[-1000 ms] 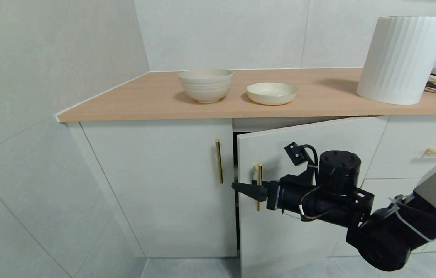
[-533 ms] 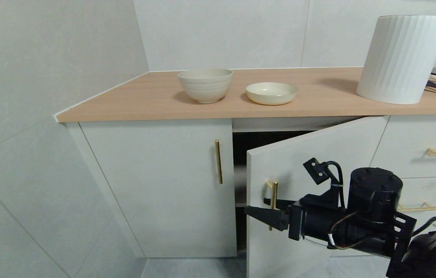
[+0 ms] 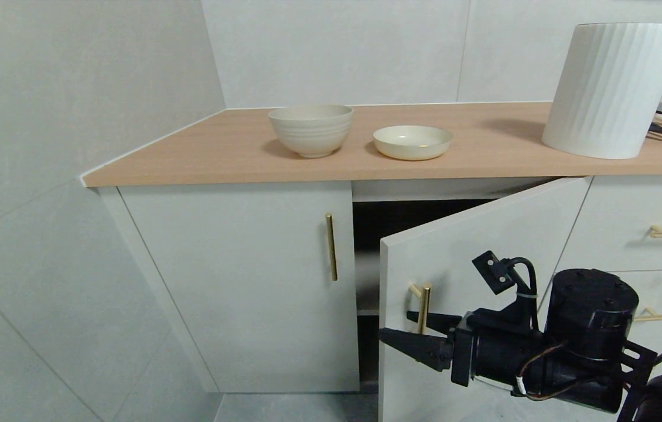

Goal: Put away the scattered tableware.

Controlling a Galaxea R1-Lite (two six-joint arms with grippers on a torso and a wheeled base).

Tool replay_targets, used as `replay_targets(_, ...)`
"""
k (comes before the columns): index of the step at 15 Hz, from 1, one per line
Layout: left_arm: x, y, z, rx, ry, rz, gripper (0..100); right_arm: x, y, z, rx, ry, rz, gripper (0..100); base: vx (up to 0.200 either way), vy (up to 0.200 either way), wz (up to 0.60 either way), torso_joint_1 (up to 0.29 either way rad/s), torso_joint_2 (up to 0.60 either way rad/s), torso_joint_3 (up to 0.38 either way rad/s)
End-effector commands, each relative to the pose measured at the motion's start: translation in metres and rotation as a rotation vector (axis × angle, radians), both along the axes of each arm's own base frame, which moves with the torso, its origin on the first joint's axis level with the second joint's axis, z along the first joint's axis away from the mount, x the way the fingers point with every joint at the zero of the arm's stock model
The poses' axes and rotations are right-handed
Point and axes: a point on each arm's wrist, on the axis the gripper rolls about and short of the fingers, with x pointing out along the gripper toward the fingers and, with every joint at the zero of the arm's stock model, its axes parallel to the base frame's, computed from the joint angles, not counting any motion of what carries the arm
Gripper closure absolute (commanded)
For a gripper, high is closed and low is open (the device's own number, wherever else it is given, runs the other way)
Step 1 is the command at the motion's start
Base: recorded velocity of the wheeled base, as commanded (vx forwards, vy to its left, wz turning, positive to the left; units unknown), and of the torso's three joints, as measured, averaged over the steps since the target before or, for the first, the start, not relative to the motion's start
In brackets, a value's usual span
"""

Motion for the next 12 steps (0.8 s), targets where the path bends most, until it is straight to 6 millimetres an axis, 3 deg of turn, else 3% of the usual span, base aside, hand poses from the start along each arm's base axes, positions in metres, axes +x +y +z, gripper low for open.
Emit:
replay_targets(1,-0.003,0.0,0.01,-0.008,-0.046,-0.005,0,-0.002,0.002,0.0,0.0,0.003,0.017,0,0.0,0.0,0.0,0.0,0.0,0.0)
replay_targets(2,-0.006,-0.001,0.018,-0.008,-0.061,-0.026,0,-0.005,0.004,0.0,0.0,0.002,0.028,0,0.0,0.0,0.0,0.0,0.0,0.0)
replay_targets(5,-0.007,-0.004,0.075,-0.028,0.055,-0.36,0,-0.005,0.005,-0.001,-0.002,0.005,0.028,0,0.0,0.0,0.0,0.0,0.0,0.0)
replay_targets(7,0.017,-0.008,0.118,-0.089,0.133,-0.508,0,-0.005,0.005,-0.001,-0.001,0.006,0.029,0,0.0,0.0,0.0,0.0,0.0,0.0)
replay_targets(8,0.039,-0.012,0.141,-0.14,0.194,-0.605,0,-0.005,0.005,-0.001,-0.001,0.006,0.027,0,0.0,0.0,0.0,0.0,0.0,0.0)
replay_targets(10,0.074,-0.02,0.158,-0.169,0.288,-0.732,0,-0.004,0.005,-0.002,-0.003,0.006,0.028,0,0.0,0.0,0.0,0.0,0.0,0.0)
replay_targets(12,0.103,-0.028,0.158,-0.177,0.34,-0.847,0,-0.004,0.005,-0.001,-0.001,0.004,0.028,0,0.0,0.0,0.0,0.0,0.0,0.0)
